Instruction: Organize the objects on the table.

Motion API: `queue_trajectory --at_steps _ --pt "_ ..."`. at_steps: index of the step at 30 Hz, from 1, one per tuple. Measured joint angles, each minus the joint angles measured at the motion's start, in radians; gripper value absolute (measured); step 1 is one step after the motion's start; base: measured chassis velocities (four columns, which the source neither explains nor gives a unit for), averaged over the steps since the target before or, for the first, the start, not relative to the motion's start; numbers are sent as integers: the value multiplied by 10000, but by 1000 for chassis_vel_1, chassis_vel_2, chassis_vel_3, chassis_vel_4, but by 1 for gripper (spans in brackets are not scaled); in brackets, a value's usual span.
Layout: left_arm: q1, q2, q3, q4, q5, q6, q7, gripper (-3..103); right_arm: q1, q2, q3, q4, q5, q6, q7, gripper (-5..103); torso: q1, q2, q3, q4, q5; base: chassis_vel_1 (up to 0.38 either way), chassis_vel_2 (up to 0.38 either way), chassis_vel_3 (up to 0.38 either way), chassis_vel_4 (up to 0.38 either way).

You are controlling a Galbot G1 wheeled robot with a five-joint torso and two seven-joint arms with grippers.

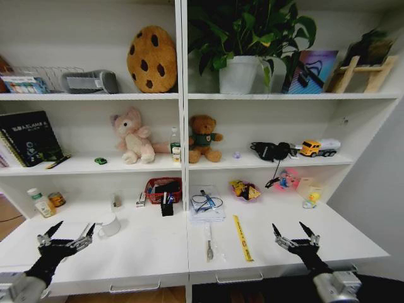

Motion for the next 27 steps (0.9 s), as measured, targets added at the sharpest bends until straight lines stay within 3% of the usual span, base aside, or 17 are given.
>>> queue_trajectory --at_steps 14,21,24,26,27 --pt "0 0 0 0 0 -1 0 100 17 -3 -12 -13 12 -9 3 100 -1 0 0 1 0 201 215 -210 -208" --pt "0 0 0 0 0 0 0 100 21 -2 -18 -20 14 -11 4 100 1 -1 2 0 5 315 336 -328 -318" --pt "0 0 0 1 0 -1 0 100 18 -2 -18 -19 14 -11 3 100 -2 1 -1 0 -10 370 375 -386 -369" --pt "0 1 -3 0 1 0 0 100 19 -2 -19 -20 14 -11 3 100 0 0 1 1 7 371 383 -386 -388" --pt "0 0 -1 1 0 0 0 100 18 -4 -19 -20 15 -12 4 100 2 -1 1 3 -13 358 379 -352 -342"
